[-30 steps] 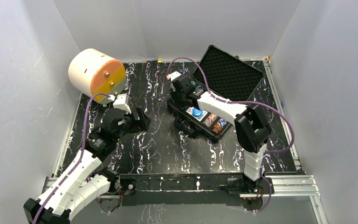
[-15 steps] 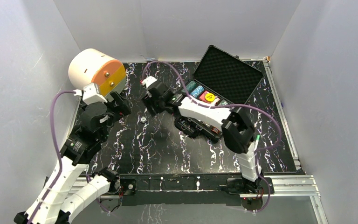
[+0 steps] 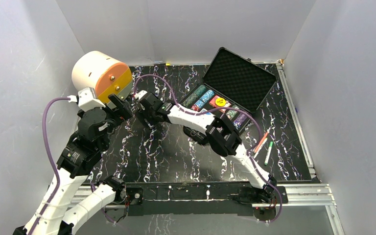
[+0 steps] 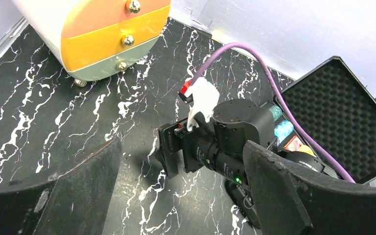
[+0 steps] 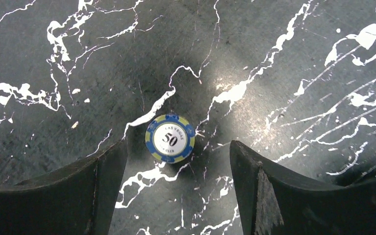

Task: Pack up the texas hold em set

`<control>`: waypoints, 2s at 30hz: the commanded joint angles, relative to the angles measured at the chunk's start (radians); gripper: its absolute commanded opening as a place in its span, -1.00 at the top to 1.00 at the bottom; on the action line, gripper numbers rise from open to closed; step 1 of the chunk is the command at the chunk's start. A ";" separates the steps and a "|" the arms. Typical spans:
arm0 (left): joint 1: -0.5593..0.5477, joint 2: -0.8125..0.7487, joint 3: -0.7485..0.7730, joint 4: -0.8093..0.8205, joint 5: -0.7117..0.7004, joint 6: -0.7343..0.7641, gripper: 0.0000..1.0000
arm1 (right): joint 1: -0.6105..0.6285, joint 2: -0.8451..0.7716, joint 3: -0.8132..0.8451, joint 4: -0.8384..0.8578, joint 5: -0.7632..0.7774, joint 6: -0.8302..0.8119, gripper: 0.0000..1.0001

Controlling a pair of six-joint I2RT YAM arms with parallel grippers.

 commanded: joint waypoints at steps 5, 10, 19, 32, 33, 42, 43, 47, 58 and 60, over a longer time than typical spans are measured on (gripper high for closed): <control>0.003 0.002 -0.006 -0.012 -0.019 -0.011 -0.88 | 0.009 0.086 0.132 -0.094 -0.066 -0.022 -0.64; 0.003 0.005 -0.013 0.013 0.031 0.001 -0.90 | 0.022 0.109 0.134 -0.110 -0.049 -0.057 -0.56; 0.002 0.007 -0.021 0.013 0.044 -0.006 -0.91 | 0.022 0.123 0.119 -0.115 -0.022 -0.040 0.13; 0.002 -0.034 -0.191 -0.061 0.162 -0.189 -0.97 | -0.001 -0.402 -0.402 0.203 -0.013 0.050 0.27; 0.002 -0.038 -0.201 -0.063 0.172 -0.211 -0.97 | -0.008 -0.431 -0.436 0.221 -0.023 0.061 0.27; 0.002 0.049 -0.107 -0.149 0.418 -0.505 -0.76 | -0.026 -0.825 -0.814 0.472 -0.153 -0.090 0.27; 0.002 0.066 -0.095 -0.137 0.451 -0.517 -0.76 | -0.025 -0.861 -0.848 0.503 -0.174 -0.111 0.27; 0.002 0.113 -0.112 0.002 0.606 -0.486 -0.76 | -0.027 -0.962 -0.915 0.550 -0.248 -0.179 0.30; 0.002 0.079 -0.245 0.302 0.724 -0.385 -0.21 | -0.028 -1.046 -0.901 0.533 -0.372 -0.158 0.32; 0.002 0.076 -0.262 0.347 0.753 -0.376 -0.04 | -0.028 -1.047 -0.896 0.528 -0.384 -0.143 0.32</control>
